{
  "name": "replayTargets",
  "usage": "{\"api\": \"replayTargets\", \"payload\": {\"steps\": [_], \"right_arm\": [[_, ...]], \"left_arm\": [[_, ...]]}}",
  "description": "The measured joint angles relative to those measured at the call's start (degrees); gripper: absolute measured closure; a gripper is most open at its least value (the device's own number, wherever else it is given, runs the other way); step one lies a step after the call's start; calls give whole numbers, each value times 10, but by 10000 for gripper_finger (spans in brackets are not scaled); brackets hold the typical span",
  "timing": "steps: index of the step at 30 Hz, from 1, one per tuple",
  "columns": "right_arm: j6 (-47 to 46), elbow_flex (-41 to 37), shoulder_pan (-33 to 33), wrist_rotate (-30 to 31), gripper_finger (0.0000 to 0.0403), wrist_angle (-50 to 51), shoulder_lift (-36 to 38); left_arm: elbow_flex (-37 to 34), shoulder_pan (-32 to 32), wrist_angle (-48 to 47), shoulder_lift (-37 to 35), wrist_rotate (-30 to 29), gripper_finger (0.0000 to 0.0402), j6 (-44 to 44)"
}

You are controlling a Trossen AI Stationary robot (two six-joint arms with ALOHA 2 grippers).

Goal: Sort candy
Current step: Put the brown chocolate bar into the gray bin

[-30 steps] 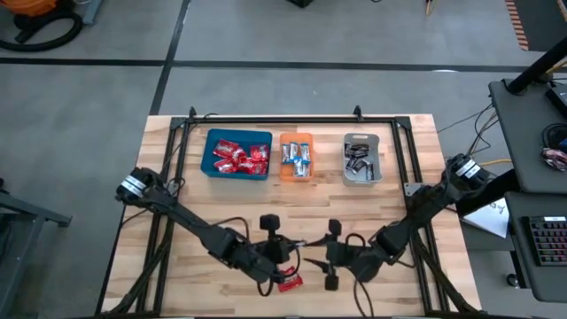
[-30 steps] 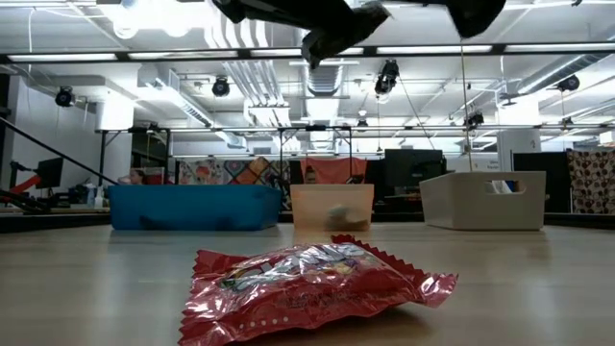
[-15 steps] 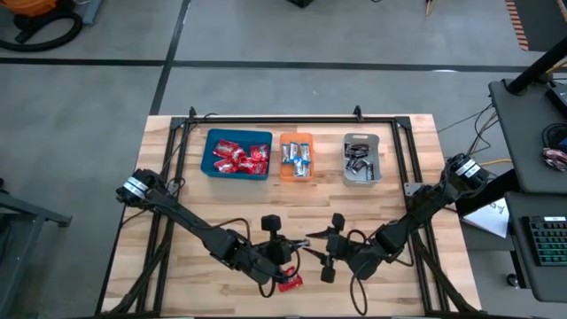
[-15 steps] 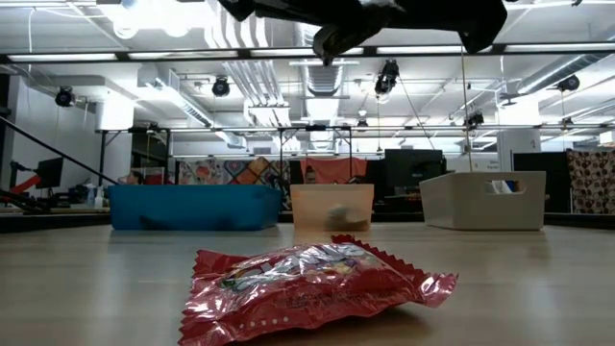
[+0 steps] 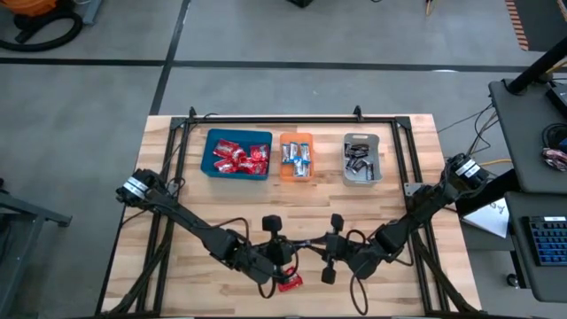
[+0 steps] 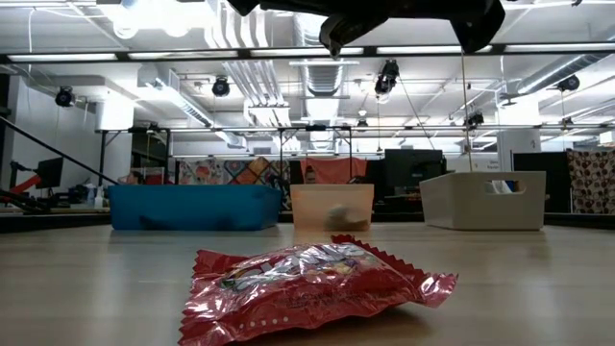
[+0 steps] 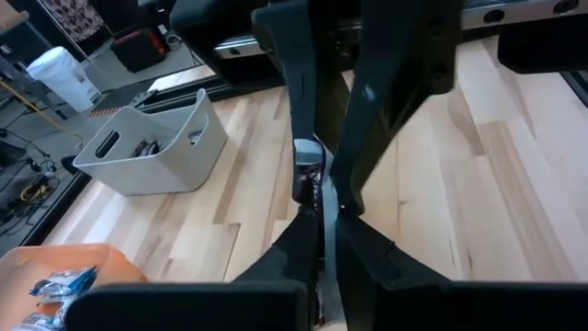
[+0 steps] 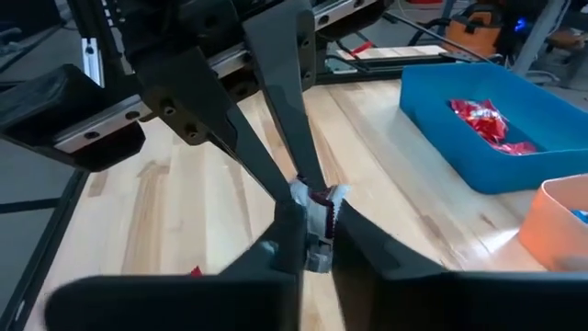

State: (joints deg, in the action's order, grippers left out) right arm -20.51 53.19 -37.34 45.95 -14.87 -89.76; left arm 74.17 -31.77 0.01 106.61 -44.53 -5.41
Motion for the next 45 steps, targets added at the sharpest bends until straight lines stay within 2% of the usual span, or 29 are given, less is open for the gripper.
{"api": "replayTargets", "payload": {"steps": [1, 6, 12, 15, 19, 24, 29, 33, 39, 42, 45], "right_arm": [[4, 0, 0, -5, 378, 0, 0], [5, 0, 1, -9, 385, -1, 0], [5, 0, 3, -14, 388, 12, 6], [-1, 0, 10, -13, 388, 54, 27], [-37, 0, 34, -11, 389, 167, 72], [-122, 0, 115, -3, 390, 363, 136], [-222, 0, 225, 37, 390, 581, 185], [-311, 0, 326, 29, 390, 700, 203], [-322, -1, 434, -72, 387, 728, 196], [-307, -1, 450, -85, 366, 728, 187], [-305, -2, 453, -85, 335, 729, 181]], "left_arm": [[0, 0, 0, 0, 0, 395, 0], [0, 0, -1, 0, 1, 377, 0], [0, 0, -4, 0, 0, 321, 0], [0, 0, -19, 0, 0, 290, -10], [0, 1, -55, -2, 0, 255, -40], [0, 1, -111, -2, 1, 228, -79], [0, 1, -142, -2, 3, 221, -121], [1, 1, -163, -3, 46, 221, -147], [1, 0, -169, -3, 158, 221, -153], [1, 0, -169, -3, 205, 221, -158], [1, -2, -172, -3, 216, 221, -166]]}}
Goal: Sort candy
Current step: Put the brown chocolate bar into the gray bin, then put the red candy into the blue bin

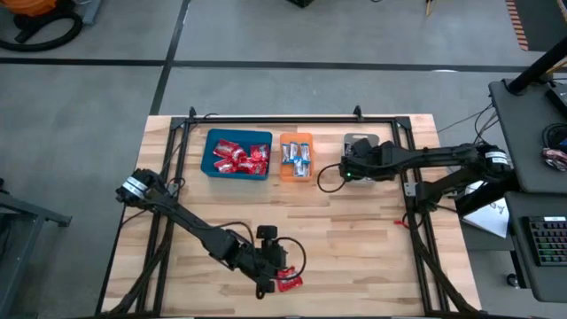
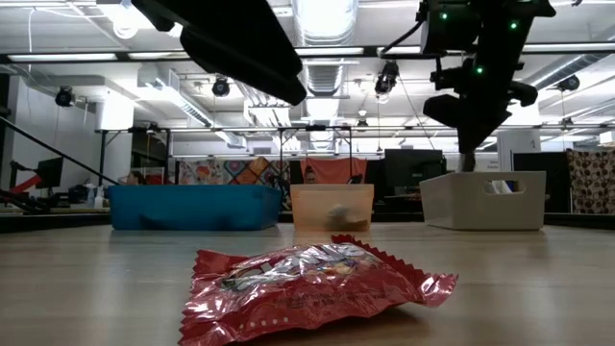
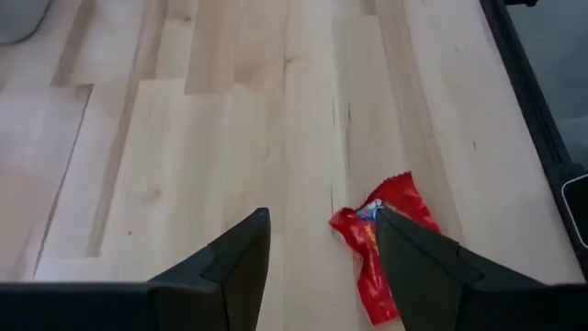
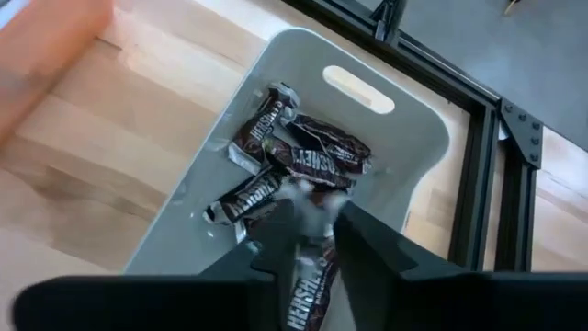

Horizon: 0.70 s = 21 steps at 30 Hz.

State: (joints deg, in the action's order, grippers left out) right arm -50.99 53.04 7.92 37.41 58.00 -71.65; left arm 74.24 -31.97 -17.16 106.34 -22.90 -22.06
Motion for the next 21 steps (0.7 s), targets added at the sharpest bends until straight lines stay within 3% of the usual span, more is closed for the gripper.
{"api": "replayTargets", "payload": {"steps": [4, 11, 17, 21], "right_arm": [[1, 0, 0, 0, 294, 0, -1], [19, 12, -7, -44, 245, -1, 15], [15, 32, -54, -58, 231, -2, 20], [15, 36, -94, -59, 232, -23, 20]], "left_arm": [[0, -3, -19, 0, 2, 221, -19], [0, -14, -50, 0, 77, 221, -28], [-10, -40, -53, 1, 79, 221, -20], [-36, -53, 7, 2, 31, 221, -30]]}}
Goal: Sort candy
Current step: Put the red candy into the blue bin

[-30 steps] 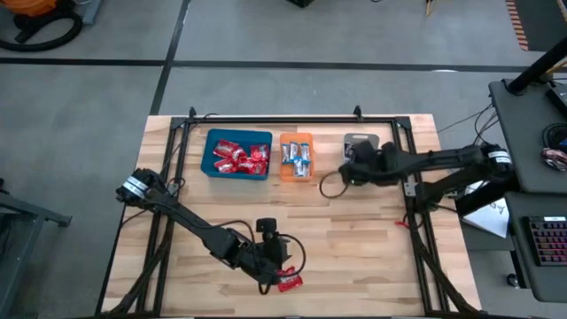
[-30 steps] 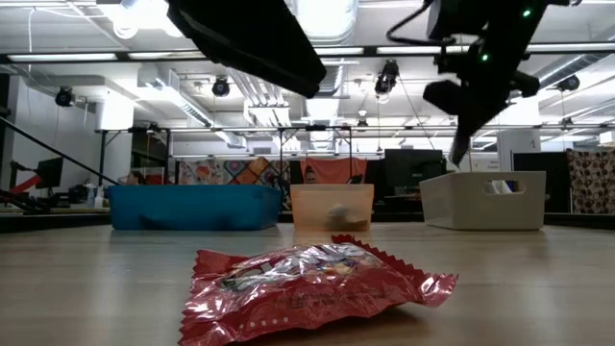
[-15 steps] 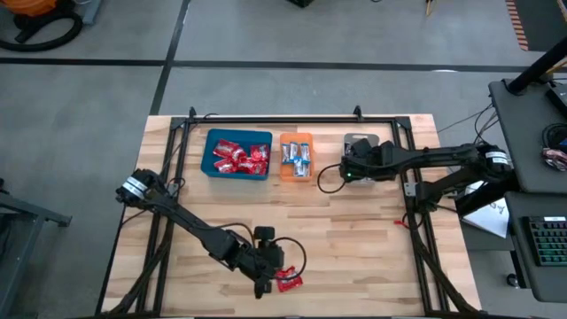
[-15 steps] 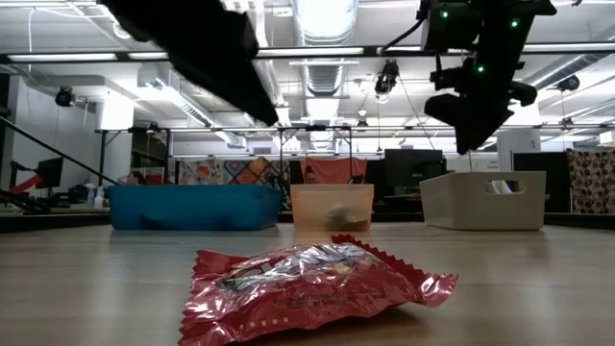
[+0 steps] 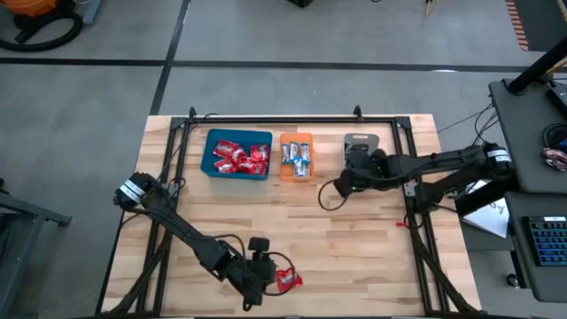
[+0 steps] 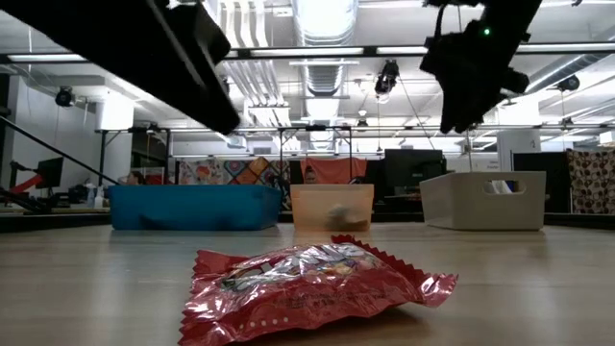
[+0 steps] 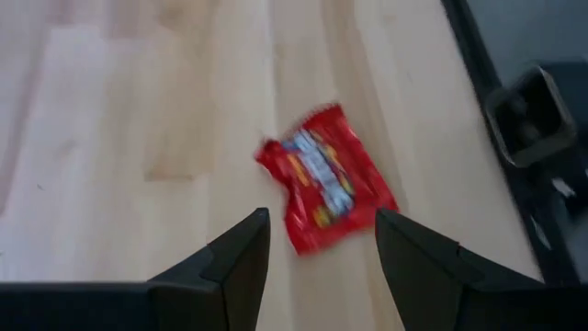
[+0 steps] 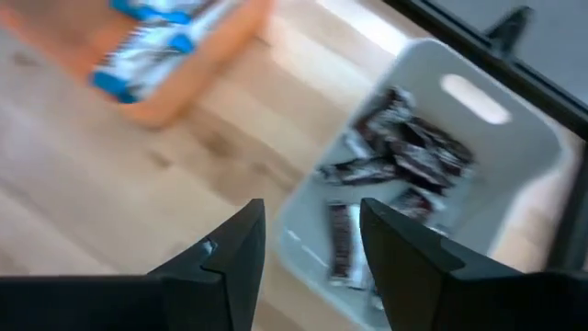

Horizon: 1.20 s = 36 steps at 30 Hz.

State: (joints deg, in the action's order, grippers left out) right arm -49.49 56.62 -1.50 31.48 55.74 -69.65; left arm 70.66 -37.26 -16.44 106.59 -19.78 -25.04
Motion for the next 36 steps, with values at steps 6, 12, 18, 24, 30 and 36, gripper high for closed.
{"api": "replayTargets", "payload": {"steps": [6, 12, 18, 24, 30, 36], "right_arm": [[-6, 0, -51, 0, 234, -31, 0], [-10, 0, -73, 1, 236, -41, 0], [-20, 0, -75, 13, 236, -42, 0], [-23, -1, -75, 15, 236, -42, 0], [-24, -1, -75, 16, 236, -42, 0], [-24, -1, -75, 17, 236, -42, 0]], "left_arm": [[-69, -1, 154, 1, -31, 219, -14], [-109, 2, 248, 1, -55, 183, -13], [-123, 2, 276, 1, -92, 121, -10], [-144, 2, 320, 1, -94, 99, -10], [-137, 2, 385, 49, -91, 101, 12], [-117, 8, 390, 90, -65, 111, 16]]}}
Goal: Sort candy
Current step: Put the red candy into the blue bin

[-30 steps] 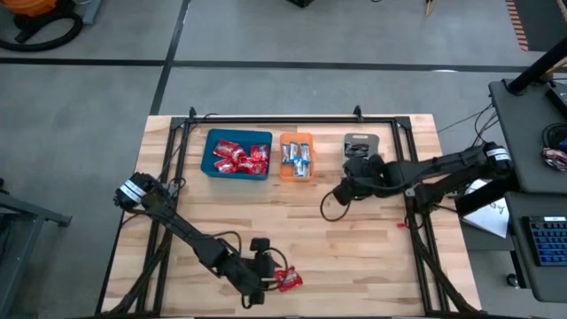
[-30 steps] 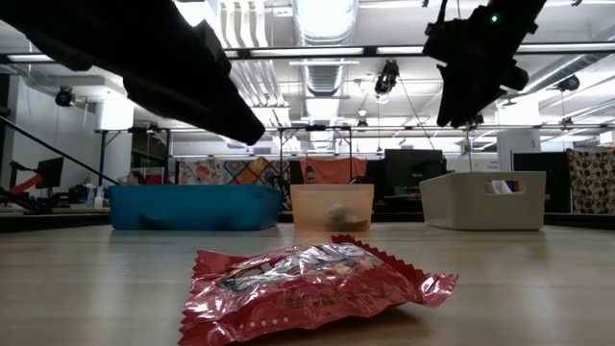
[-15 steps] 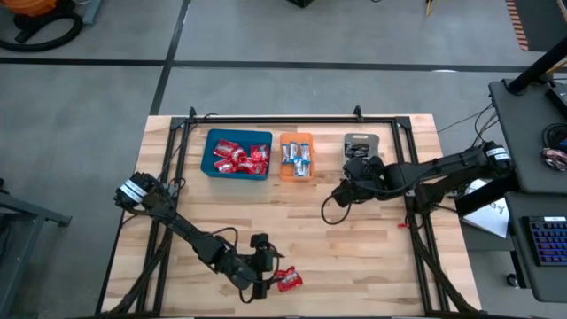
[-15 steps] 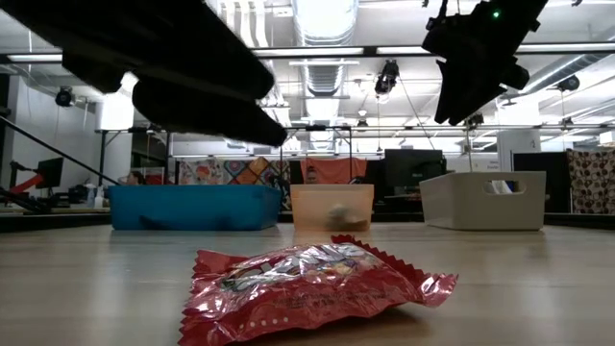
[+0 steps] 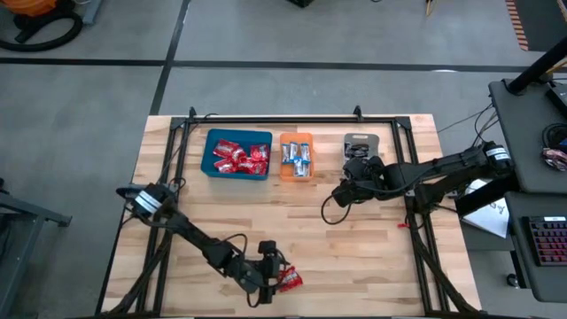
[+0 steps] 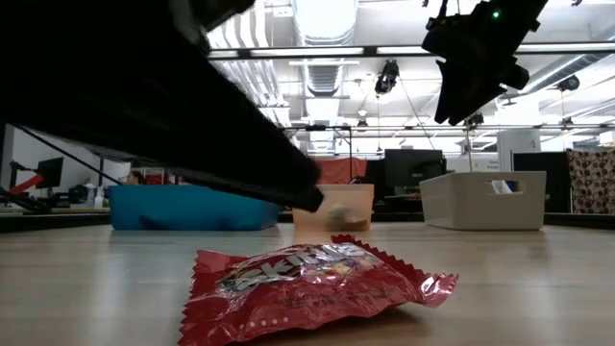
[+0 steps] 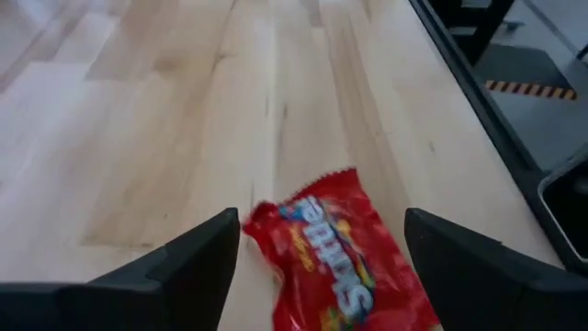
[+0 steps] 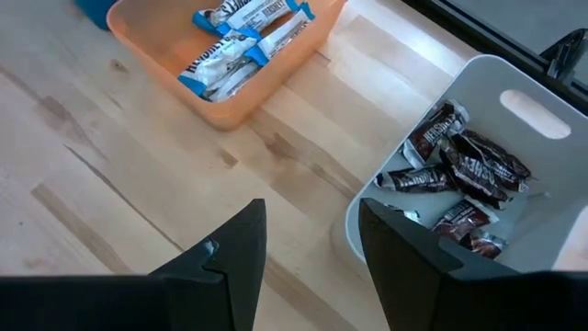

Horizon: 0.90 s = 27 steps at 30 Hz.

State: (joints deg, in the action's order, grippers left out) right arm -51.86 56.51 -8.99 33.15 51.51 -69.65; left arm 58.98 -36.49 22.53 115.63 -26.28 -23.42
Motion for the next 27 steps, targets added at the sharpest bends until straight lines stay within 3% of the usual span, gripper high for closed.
{"api": "replayTargets", "payload": {"steps": [20, 27], "right_arm": [[9, 0, 0, -1, 236, 0, 0], [10, 0, -1, -1, 236, 0, 0]], "left_arm": [[-9, 11, 92, 76, 3, 119, -28], [-9, 12, 91, 81, 0, 164, -36]]}}
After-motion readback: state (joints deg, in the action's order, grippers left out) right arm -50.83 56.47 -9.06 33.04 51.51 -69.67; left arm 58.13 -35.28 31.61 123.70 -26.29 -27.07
